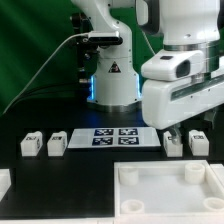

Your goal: Assemble one leg

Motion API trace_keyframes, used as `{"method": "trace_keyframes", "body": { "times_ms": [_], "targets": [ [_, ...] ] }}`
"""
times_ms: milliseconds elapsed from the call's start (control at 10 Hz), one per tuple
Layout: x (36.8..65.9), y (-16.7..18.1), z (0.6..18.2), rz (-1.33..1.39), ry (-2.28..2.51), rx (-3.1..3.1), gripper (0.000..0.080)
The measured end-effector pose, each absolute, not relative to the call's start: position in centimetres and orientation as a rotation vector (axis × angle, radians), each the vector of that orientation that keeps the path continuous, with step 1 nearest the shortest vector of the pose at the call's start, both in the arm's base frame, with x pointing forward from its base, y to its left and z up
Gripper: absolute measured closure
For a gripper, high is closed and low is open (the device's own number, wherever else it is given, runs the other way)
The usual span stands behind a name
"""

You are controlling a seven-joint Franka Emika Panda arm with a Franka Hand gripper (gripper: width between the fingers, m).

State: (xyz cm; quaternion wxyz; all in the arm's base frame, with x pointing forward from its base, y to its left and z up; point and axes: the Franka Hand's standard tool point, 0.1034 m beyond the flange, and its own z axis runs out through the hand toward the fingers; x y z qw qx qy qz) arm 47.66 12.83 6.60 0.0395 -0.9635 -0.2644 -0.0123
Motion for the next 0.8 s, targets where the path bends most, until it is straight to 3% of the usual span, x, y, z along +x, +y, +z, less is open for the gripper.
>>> {"method": "trace_keyframes", "body": {
  "times_ms": [400, 800],
  "targets": [
    [45.9, 15.5, 6.2, 0.020, -0.114, -3.036, 0.0151],
    [45.6, 15.8, 6.1, 0.097, -0.093, -3.038, 0.0151]
  ]
}}
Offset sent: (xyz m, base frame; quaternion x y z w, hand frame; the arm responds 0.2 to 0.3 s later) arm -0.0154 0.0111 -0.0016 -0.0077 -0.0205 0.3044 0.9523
